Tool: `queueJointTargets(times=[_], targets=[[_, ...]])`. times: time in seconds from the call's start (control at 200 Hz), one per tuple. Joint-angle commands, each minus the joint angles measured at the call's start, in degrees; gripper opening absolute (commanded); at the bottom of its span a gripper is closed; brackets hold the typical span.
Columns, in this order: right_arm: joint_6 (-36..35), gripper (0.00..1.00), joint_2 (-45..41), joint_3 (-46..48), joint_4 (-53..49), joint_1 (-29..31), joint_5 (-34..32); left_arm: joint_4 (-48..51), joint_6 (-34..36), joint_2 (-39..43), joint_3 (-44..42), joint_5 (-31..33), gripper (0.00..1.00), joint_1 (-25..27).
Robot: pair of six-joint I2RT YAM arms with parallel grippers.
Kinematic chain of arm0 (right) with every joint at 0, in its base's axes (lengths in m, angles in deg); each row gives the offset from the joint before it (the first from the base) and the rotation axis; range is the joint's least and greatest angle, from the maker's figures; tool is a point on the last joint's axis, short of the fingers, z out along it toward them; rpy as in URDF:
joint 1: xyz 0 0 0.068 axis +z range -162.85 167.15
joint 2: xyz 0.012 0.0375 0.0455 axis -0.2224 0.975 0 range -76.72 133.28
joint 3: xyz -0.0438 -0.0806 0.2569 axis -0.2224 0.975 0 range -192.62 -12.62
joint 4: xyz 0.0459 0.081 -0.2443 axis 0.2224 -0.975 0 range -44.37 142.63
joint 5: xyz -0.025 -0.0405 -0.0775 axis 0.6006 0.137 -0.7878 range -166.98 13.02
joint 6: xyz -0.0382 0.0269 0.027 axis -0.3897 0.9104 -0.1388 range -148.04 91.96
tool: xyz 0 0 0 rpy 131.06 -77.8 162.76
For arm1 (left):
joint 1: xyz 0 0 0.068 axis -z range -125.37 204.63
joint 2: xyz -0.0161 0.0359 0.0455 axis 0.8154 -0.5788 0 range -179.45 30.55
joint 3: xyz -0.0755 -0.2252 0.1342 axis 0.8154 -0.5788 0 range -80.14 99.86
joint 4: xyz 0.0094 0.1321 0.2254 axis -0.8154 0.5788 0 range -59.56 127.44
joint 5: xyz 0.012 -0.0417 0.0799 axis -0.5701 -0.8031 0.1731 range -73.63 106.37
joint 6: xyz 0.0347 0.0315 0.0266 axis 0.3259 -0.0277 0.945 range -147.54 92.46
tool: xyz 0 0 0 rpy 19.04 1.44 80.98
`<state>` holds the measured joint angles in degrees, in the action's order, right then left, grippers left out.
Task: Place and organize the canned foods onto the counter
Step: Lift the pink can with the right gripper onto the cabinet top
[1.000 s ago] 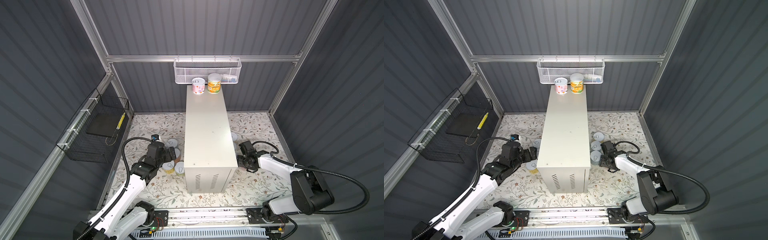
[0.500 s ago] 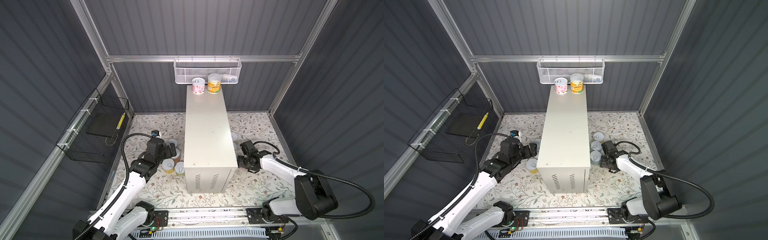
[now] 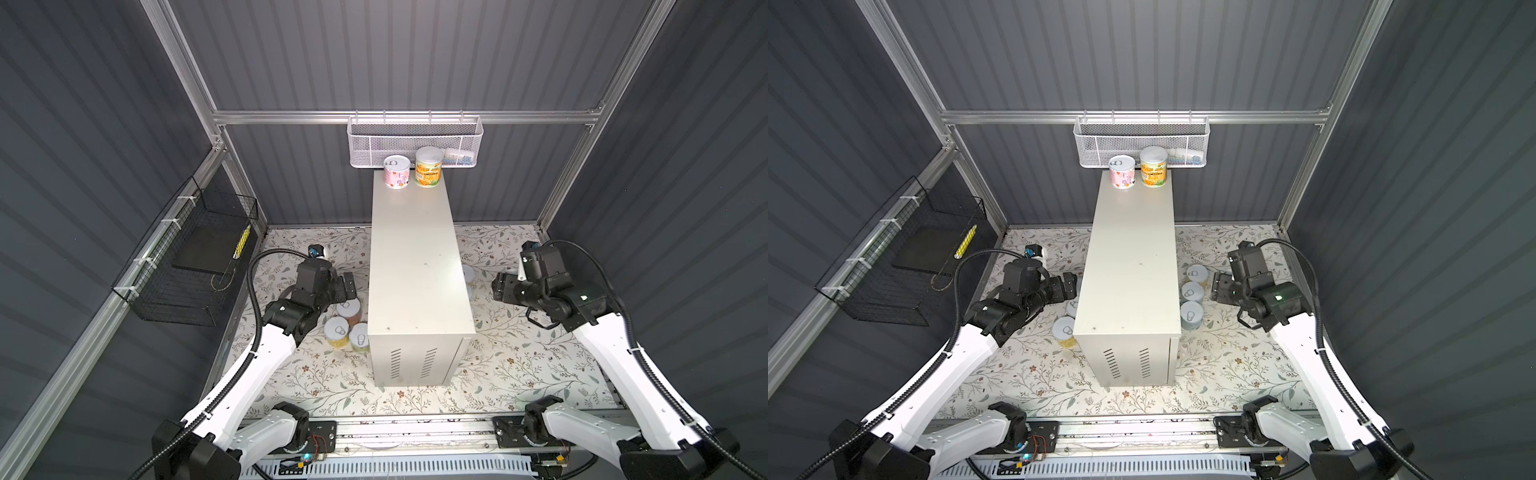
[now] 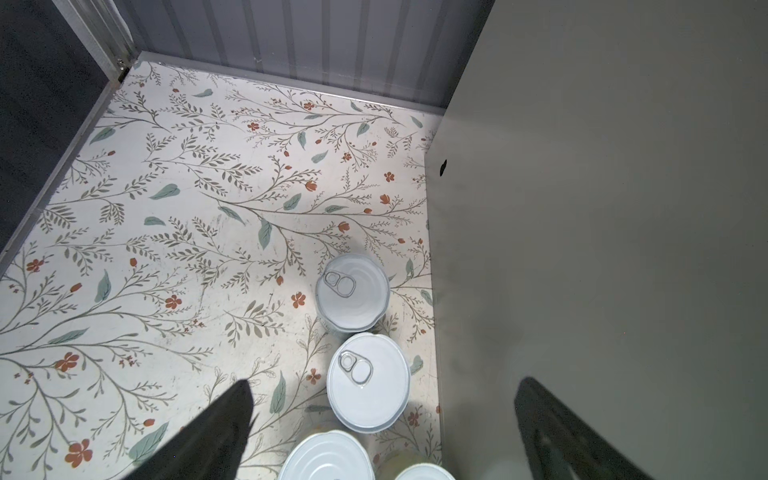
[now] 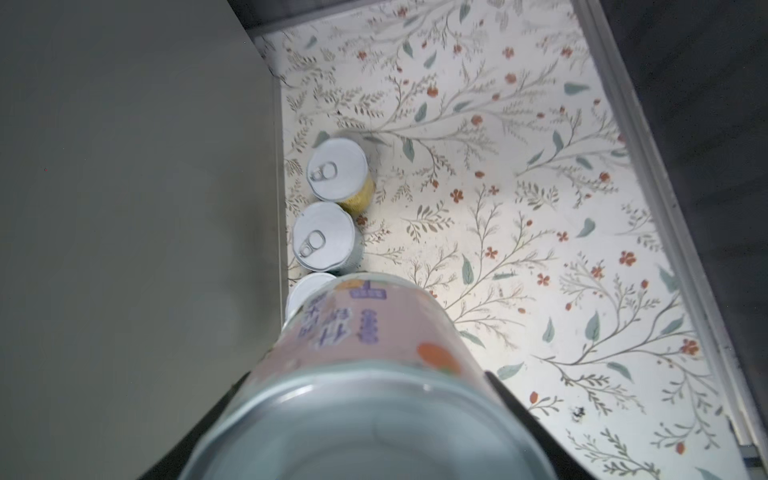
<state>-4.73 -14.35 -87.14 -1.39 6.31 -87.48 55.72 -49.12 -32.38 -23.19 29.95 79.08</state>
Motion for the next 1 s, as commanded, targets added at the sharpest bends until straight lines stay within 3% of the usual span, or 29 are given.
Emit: queueJointTargets(times=[0.0, 0.095, 0.42, 0.74, 0.831, 0.996], targets=[[-3.2, 0.0, -0.2, -7.4, -4.9, 0.6, -0.2, 0.4, 1.1, 0.4, 1.7, 1.0, 0.99, 0.1], [-3.4, 0.0, 0.3, -12.9, -5.0, 2.5, 0.7, -1.5, 1.0, 0.4, 1.5, 0.4, 0.99, 0.0], [-9.1, 0.0, 9.1, -32.2, -8.6, 15.4, -6.5, -0.7, 4.4, -2.4, 5.2, 1.7, 0.99, 0.0], [-16.9, 0.0, 30.0, -60.1, -24.0, 26.2, -3.2, -1.0, 6.7, -1.4, 7.5, 2.4, 0.99, -0.1], [-17.1, 0.0, 33.1, -63.3, -23.8, 27.6, -1.1, -0.7, 7.8, -1.9, 8.6, -0.1, 0.99, -0.1], [-18.4, 0.0, 37.4, -67.7, -23.2, 31.5, -4.2, 0.2, 8.1, -3.3, 10.5, -3.7, 0.99, -0.1]])
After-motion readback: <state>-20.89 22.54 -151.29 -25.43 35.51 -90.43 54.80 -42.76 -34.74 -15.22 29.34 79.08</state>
